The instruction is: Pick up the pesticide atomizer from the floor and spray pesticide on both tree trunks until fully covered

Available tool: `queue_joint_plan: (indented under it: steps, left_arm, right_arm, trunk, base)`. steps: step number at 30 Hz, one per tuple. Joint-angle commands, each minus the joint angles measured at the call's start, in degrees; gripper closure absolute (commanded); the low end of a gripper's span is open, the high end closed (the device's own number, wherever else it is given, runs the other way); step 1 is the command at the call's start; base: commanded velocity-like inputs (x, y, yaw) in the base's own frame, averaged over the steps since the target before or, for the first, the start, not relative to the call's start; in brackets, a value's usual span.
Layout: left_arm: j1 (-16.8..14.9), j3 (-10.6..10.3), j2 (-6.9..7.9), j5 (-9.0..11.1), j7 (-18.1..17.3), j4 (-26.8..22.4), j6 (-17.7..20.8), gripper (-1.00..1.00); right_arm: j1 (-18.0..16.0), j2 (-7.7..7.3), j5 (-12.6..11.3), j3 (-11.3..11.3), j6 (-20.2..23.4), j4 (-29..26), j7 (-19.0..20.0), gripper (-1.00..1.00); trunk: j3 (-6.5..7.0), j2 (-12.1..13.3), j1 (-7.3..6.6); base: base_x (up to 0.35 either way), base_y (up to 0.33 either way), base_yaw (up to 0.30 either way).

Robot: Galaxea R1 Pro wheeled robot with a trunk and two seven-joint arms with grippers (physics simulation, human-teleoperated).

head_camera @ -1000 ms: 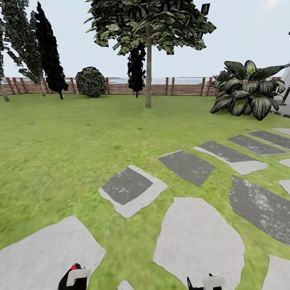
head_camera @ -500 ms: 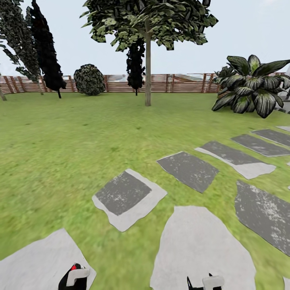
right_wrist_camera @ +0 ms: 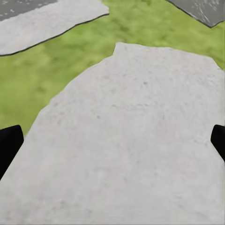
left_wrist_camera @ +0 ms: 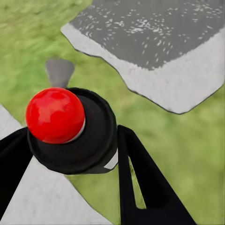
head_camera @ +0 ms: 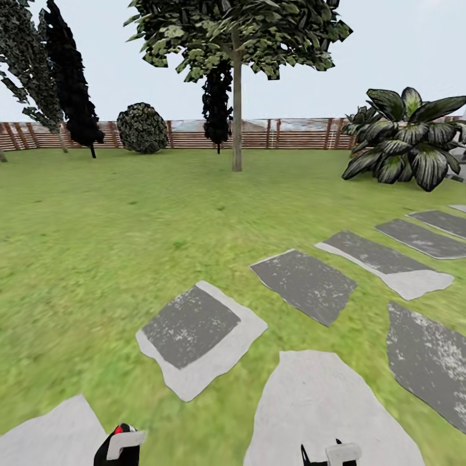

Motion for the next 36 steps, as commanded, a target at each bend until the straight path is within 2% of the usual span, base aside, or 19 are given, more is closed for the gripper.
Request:
queue_joint_plan:
  steps: [1, 36]
  left_arm:
    - [0.00, 0.00, 0.00, 0.00, -0.03, -0.01, 0.01, 1.00]
    - [0.00, 0.02, 0.09, 0.09, -0.01, -0.01, 0.03, 1.00]
  right_arm:
    - [0.00, -0.01, 0.00, -0.02, 0.00, 0.00, 0.00, -1.00]
    - [0.00, -0.05, 0.01, -0.03, -0.02, 0.00, 0.00, -1.00]
  trunk:
    - [0.00, 0.00, 0.00]
    - [0.00, 0.00, 0.00]
  base:
    - [0.339, -0.072, 0.000]
    - [0.339, -0.072, 0.000]
